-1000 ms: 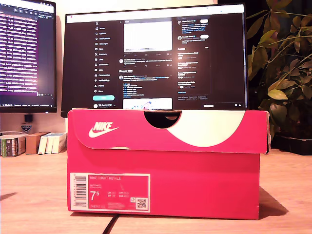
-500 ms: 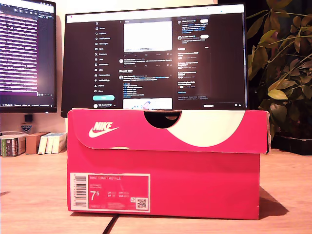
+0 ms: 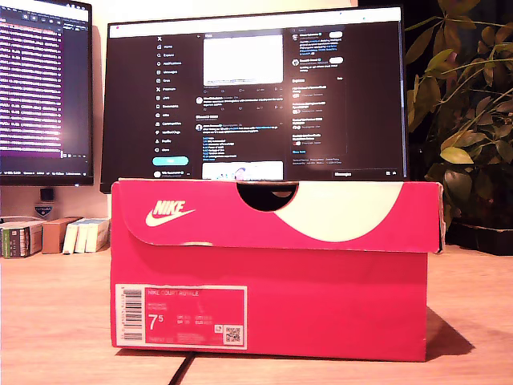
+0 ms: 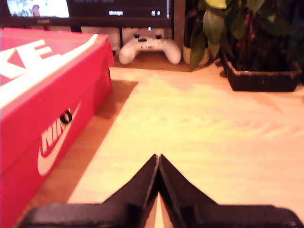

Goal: Close the red shoebox by pushing the lid with your left arm and holding the box in place with your right arm

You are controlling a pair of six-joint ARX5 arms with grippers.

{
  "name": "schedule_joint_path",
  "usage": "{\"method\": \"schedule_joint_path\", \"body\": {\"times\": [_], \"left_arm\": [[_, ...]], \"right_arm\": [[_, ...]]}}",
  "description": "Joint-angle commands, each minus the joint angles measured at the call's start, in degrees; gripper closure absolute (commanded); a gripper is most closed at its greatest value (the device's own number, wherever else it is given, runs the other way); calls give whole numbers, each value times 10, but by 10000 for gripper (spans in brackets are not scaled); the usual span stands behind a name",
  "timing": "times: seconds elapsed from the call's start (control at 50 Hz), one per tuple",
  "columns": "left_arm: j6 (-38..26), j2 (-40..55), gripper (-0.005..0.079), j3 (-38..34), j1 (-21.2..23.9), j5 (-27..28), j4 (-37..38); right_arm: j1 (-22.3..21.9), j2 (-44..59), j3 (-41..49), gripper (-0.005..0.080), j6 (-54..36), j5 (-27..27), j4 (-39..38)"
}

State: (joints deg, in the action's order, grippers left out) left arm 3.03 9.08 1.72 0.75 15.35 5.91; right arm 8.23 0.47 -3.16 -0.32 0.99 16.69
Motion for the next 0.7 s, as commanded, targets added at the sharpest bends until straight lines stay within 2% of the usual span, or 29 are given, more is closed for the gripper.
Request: {"method": "schedule_joint_path", "body": {"times": [0.0, 0.2, 0.44, 0.46, 0.68], "left_arm": [[-2, -2, 762, -11, 1, 0, -12], [-4, -2, 762, -32, 1, -10, -11], [1, -2, 761, -32, 2, -21, 27], [31, -2, 761, -32, 2, -21, 32], [30, -2, 761, -31, 2, -21, 46]], "right_arm": [[-4, -3, 3, 764, -5, 0, 6], [-4, -3, 3, 764, 5, 2, 7], [-4, -3, 3, 764, 4, 10, 5], [-4, -3, 3, 764, 4, 10, 5], [-4, -3, 3, 764, 4, 10, 5]]}}
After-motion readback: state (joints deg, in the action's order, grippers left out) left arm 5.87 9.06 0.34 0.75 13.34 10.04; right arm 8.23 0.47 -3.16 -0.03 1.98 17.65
